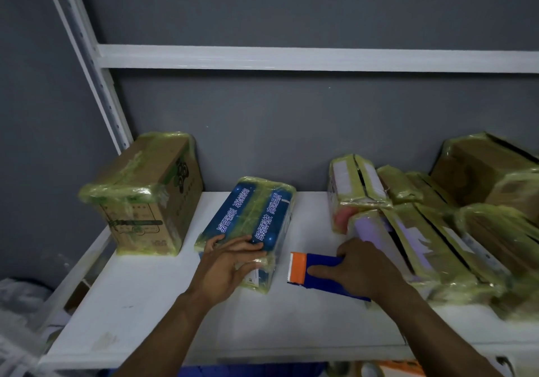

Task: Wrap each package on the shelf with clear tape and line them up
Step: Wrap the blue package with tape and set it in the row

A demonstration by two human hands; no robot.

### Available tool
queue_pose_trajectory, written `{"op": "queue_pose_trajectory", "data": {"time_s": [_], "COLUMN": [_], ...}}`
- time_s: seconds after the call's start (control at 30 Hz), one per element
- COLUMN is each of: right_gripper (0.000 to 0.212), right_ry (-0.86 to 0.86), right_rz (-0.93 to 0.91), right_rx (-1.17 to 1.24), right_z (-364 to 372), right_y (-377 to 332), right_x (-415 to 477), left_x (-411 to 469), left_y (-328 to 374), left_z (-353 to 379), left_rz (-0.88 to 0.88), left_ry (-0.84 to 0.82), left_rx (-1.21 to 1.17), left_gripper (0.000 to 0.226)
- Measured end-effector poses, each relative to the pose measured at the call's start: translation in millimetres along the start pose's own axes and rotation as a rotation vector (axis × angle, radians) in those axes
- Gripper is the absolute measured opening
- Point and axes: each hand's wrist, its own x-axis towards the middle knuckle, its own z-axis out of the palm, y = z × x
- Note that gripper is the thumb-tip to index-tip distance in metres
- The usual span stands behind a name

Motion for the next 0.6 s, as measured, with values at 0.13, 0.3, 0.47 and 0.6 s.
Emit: {"op": "queue_pose_trajectory", "data": {"time_s": [0.13, 0.3, 0.47, 0.6], "right_gripper": [0.068, 0.069, 0.072, 0.072], "right_ry": [-0.007, -0.024, -0.056, -0.067], "right_rz": [0.019, 0.033, 0.024, 0.023], "right_rx": [-0.027, -0.085, -0.107, -0.148], "right_z": [10, 20, 31, 33], "right_y": [0, -10, -19, -24], "right_x": [9, 20, 27, 32], "left_x": [-1, -1, -2, 1], "left_y": [-2, -3, -2, 2], "left_z": [2, 5, 12, 18], "left_rz": [-0.01, -0.007, -0.033, -0.071], "left_ry": [0.012, 0.033, 0.074, 0.119], "left_rx": [-0.009, 0.033, 0.057, 0.05], "left_gripper": [0.033, 0.033, 0.05, 0.048]}}
